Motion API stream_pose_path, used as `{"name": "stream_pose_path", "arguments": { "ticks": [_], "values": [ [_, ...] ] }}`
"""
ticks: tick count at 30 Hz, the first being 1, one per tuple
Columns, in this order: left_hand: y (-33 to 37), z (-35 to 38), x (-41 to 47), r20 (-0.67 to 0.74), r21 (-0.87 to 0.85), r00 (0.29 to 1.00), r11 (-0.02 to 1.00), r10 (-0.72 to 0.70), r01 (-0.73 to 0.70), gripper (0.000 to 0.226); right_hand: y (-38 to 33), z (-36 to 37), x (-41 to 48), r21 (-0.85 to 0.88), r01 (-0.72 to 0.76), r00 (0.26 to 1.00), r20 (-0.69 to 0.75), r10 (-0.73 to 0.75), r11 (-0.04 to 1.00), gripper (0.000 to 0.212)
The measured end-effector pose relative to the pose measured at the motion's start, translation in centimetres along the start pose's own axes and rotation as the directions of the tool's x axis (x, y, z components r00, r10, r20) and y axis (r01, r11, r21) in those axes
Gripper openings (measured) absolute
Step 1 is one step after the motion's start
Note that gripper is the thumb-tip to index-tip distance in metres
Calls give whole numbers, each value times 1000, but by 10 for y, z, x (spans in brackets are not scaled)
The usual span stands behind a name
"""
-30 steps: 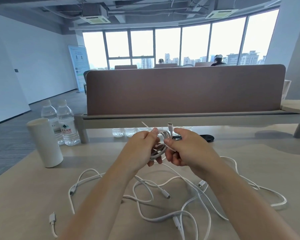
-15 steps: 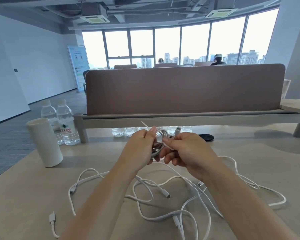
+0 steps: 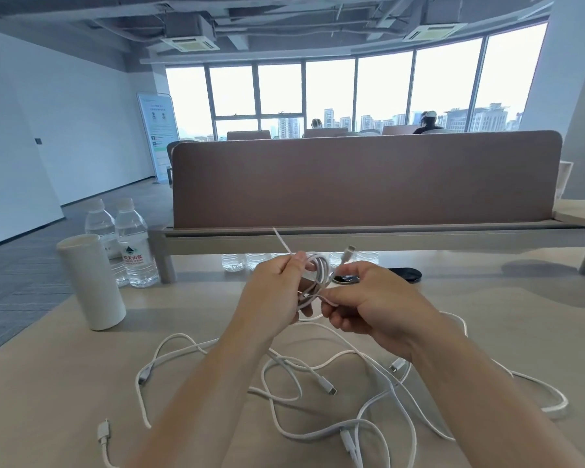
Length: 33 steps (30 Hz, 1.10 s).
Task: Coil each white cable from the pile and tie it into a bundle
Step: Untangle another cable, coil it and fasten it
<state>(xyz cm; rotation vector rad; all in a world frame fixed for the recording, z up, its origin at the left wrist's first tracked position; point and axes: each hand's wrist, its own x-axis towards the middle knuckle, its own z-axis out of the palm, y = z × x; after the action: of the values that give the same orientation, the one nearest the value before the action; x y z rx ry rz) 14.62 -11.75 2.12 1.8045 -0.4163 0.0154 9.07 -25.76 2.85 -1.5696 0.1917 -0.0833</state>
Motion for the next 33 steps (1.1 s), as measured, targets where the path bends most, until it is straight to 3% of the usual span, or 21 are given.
{"name": "stream_pose_path", "arguments": {
  "ticks": [5,12,19,25,30,33],
  "values": [
    [2,0,0,-14,-11,1000,1000,-6,5,36,-1,0,-1,-139,-26,1000,-19,24,990,5],
    [2,1,0,54,-39,998,999,-16,19,35,3,5,0,-125,0,992,-124,-15,992,12],
    [4,-2,-1,21,149,999,988,47,-49,44,-2,7,-5,-138,-40,996,-84,29,990,18],
    [3,-2,0,4,193,998,979,66,-66,43,-3,7,-4,-142,-19,993,-121,2,990,22],
    [3,2,-2,76,64,996,997,36,-41,40,0,9,-4,-51,-22,996,-90,17,998,12],
    [3,8,-5,144,-15,990,1000,2,0,38,1,9,-4,-56,-2,993,-116,-5,998,18]
  ]
}}
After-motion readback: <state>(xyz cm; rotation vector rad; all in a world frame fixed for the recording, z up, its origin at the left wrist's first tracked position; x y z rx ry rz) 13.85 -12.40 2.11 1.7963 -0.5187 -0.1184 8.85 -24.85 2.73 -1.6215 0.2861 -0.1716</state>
